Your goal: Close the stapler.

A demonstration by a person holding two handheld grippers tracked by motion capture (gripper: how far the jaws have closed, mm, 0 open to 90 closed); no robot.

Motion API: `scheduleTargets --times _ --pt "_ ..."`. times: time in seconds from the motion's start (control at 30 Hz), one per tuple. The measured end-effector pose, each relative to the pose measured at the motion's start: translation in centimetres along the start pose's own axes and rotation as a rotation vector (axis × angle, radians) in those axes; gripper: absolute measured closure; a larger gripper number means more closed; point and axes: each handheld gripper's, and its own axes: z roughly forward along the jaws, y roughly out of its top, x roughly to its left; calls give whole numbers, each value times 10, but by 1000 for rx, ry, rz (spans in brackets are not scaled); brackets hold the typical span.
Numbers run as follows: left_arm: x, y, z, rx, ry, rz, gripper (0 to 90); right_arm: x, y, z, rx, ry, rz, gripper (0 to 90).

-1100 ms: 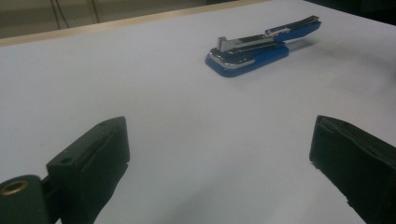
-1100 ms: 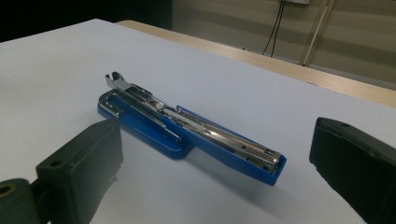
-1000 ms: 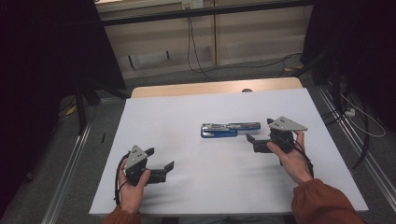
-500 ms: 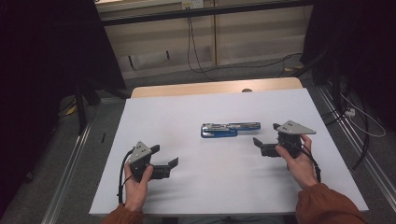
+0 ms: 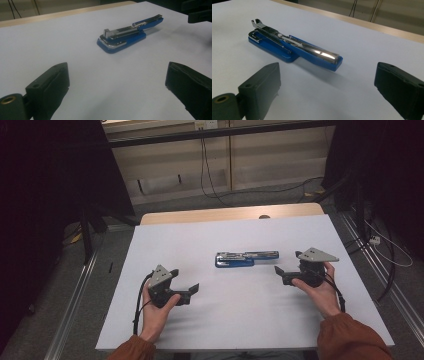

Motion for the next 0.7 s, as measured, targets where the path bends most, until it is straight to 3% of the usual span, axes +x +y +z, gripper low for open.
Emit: scheduleTargets --times 0.13,0.43,0.53,0.7 --pt "-2 5 11 8 7 39 57 1 4 -3 -36 59 10 62" --pt "-2 17 33 -15 -3 38 50 3 2 1 -18 75 13 124" --pt "-3 20 40 -17 1 66 50 4 2 2 -28 83 14 155" --pt "-4 25 53 -19 -1 52 55 3 2 4 -37 83 19 169"
